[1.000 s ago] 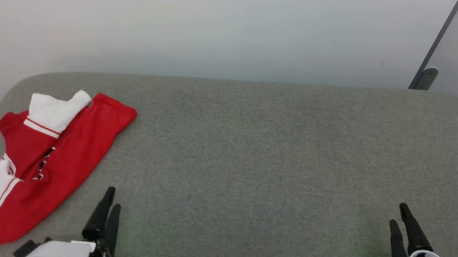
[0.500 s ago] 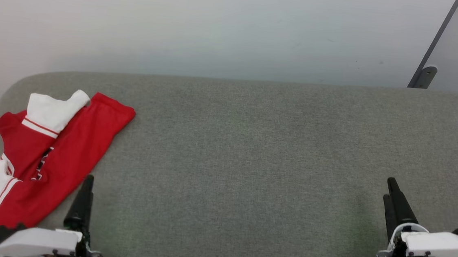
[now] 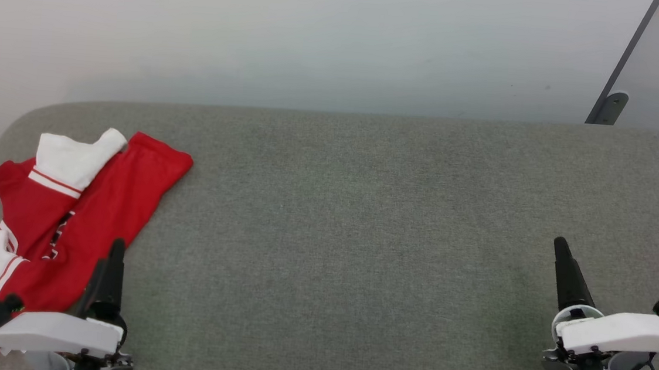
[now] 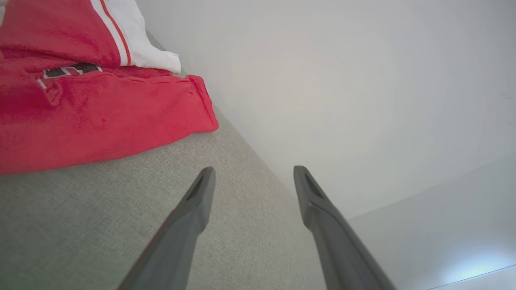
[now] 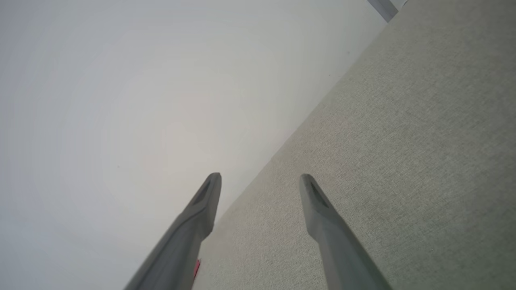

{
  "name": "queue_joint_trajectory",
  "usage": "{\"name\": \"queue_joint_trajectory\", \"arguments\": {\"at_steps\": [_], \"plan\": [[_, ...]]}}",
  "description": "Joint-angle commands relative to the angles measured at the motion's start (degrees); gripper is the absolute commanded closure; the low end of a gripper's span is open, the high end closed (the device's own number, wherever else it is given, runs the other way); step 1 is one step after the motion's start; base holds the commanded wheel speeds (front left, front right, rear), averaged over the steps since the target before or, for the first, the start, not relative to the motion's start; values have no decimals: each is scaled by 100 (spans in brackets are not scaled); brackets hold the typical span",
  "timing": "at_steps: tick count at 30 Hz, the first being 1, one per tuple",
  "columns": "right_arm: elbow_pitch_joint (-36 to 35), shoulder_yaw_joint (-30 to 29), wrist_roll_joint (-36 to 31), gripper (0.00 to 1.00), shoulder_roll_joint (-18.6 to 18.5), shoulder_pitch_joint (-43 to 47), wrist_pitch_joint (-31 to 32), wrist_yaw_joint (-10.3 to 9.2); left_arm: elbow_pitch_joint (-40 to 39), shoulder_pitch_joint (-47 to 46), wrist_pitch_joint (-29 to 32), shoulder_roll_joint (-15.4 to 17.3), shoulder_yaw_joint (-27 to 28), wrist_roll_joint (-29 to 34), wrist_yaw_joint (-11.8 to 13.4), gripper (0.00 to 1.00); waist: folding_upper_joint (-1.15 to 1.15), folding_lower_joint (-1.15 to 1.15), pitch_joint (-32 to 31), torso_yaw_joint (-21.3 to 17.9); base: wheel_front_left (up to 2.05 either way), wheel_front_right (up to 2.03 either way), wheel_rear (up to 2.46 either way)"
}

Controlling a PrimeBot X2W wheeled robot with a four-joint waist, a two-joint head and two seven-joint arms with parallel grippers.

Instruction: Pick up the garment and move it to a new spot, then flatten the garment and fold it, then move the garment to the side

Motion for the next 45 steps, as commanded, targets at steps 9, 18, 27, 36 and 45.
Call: {"name": "queue_joint_trajectory", "arguments": {"at_steps": [9,18,27,36,45], "plan": [[20,71,-1464,0,-7,-409,-215,36,-201,-126,-214,217,-72,1355,-12,0,0,0,19,-17,0,0,0],[59,93,-2639,0,-9,-528,-364,39,-253,-90,-362,274,-171,2278,6,0,0,0,17,-30,0,0,0],[109,156,-3301,0,-12,-568,-516,43,-308,-31,-517,321,-252,2968,16,0,0,0,4,-39,0,0,0],[203,164,-3791,0,-15,-607,-657,47,-378,77,-658,343,-344,3541,15,0,0,0,-5,-60,0,0,0],[314,70,-4236,0,-18,-644,-787,46,-373,175,-791,360,-341,4008,13,0,0,0,-21,-74,0,0,0]]}}
